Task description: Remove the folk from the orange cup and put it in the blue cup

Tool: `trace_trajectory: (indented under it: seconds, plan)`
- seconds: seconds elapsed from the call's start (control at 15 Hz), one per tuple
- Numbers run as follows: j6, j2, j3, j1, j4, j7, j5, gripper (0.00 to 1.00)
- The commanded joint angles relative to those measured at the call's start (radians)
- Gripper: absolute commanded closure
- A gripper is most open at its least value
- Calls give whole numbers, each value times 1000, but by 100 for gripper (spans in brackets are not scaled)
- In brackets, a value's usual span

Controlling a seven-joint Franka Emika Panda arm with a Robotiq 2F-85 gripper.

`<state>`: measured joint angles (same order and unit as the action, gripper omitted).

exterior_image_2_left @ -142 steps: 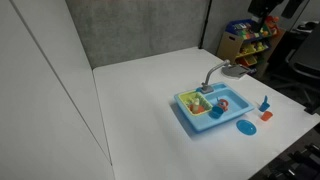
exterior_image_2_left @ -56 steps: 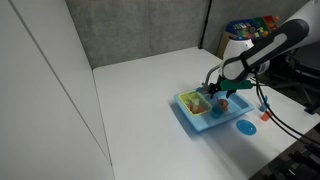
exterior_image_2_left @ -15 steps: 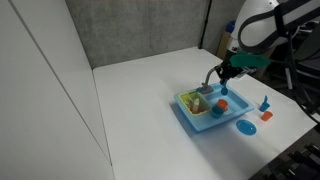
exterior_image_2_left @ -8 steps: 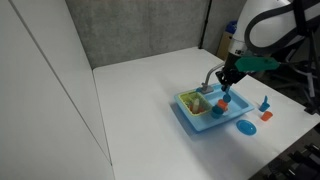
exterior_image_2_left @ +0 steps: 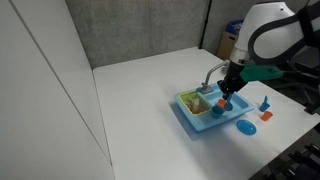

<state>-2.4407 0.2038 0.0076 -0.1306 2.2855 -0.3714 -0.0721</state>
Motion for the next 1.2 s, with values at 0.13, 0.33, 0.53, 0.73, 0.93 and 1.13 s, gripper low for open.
trace_trajectory:
  seconds: [0.13, 0.33, 0.53, 0.73, 0.93, 1.13]
  plan:
    - [-63, 19, 21, 15, -2, 42, -20, 96]
    - [-82, 42, 24, 13, -14, 39, -16, 96]
    - [-99, 70, 27, 14, -29, 43, -19, 96]
    - [-110, 95, 26, 14, -44, 48, -18, 96]
    - [-132, 116, 25, 13, -55, 58, -14, 96]
    - [-146, 130, 25, 13, -67, 65, -16, 96]
